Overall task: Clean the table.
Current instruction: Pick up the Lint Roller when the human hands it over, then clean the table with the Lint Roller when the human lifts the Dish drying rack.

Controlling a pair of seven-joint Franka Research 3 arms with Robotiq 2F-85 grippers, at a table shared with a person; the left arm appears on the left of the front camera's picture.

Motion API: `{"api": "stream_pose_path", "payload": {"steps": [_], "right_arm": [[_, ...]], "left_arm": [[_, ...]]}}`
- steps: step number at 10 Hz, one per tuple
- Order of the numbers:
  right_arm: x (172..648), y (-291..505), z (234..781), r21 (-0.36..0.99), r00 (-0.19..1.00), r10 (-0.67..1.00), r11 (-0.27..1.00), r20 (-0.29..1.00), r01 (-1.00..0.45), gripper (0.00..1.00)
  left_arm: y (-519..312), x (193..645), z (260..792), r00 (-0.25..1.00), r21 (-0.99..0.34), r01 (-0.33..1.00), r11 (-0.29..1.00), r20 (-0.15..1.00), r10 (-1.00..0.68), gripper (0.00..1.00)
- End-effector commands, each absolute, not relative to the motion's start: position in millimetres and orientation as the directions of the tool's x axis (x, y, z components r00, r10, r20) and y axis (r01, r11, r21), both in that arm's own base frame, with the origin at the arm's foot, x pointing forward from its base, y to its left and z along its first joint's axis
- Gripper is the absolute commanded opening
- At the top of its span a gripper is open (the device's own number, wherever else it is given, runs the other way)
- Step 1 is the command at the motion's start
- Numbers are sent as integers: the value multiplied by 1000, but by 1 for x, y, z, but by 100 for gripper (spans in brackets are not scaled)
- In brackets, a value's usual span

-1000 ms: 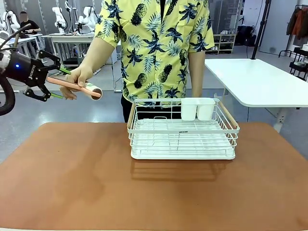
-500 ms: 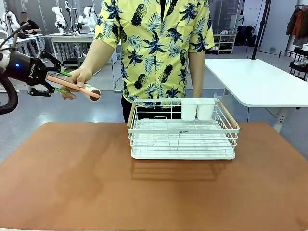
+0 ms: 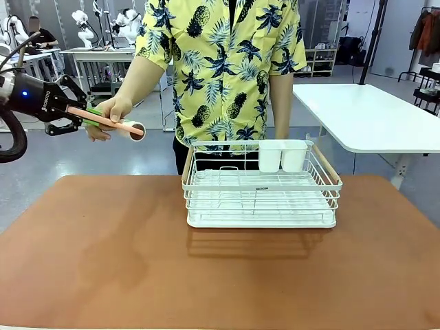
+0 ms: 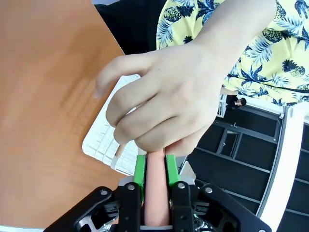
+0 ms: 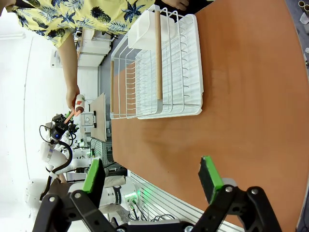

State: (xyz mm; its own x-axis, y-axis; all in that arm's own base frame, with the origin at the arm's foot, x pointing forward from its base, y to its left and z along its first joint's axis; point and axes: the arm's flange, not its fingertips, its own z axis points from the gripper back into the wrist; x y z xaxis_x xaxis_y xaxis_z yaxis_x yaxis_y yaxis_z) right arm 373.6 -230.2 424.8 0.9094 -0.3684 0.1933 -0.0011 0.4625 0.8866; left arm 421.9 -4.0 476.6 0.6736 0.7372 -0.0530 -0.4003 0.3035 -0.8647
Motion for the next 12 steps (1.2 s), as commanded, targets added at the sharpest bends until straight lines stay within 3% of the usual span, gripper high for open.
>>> {"api": "stream_pose_path", "payload": {"steps": [1, 3, 4, 12], "right_arm": [[371, -231, 427, 886, 913, -356, 464, 201, -14, 100], [371, -231, 427, 886, 913, -356, 464, 201, -14, 100], [371, -231, 427, 886, 913, -356, 464, 201, -14, 100], [371, -231, 427, 886, 913, -356, 464, 201, -14, 100]], "left_arm": [[-2, 425, 475, 671, -886, -364, 288, -35, 741, 0], [6, 419, 480, 715, -899, -326, 291, -33, 699, 0], [-2, 422, 477, 672, -866, -400, 302, -52, 739, 0], [-2, 422, 477, 672, -866, -400, 302, -52, 739, 0]]}}
